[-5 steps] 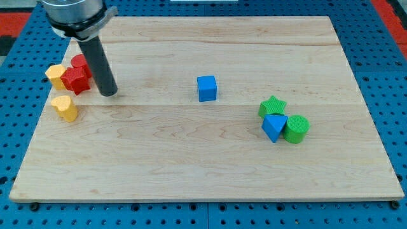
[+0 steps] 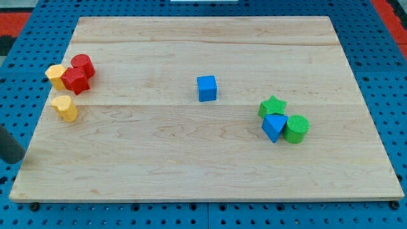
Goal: Move the yellow hexagon parallel left of the red circle
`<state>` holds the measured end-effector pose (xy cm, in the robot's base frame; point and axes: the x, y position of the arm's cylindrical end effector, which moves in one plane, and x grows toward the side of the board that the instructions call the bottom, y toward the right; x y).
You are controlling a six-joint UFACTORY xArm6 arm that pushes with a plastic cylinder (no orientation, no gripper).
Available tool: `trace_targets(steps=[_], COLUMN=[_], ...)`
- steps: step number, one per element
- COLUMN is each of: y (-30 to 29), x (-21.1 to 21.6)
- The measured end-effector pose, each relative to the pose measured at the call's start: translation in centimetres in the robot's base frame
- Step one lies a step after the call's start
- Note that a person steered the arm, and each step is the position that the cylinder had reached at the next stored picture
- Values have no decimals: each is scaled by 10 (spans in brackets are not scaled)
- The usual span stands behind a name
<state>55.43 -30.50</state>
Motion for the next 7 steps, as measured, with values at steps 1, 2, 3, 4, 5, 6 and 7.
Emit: trace_targets(steps=[1,2,3,4,5,6,7], y=[4,4,7,30,68,75,74], x=[-75,-139,-168,-185,-190,-214,-224])
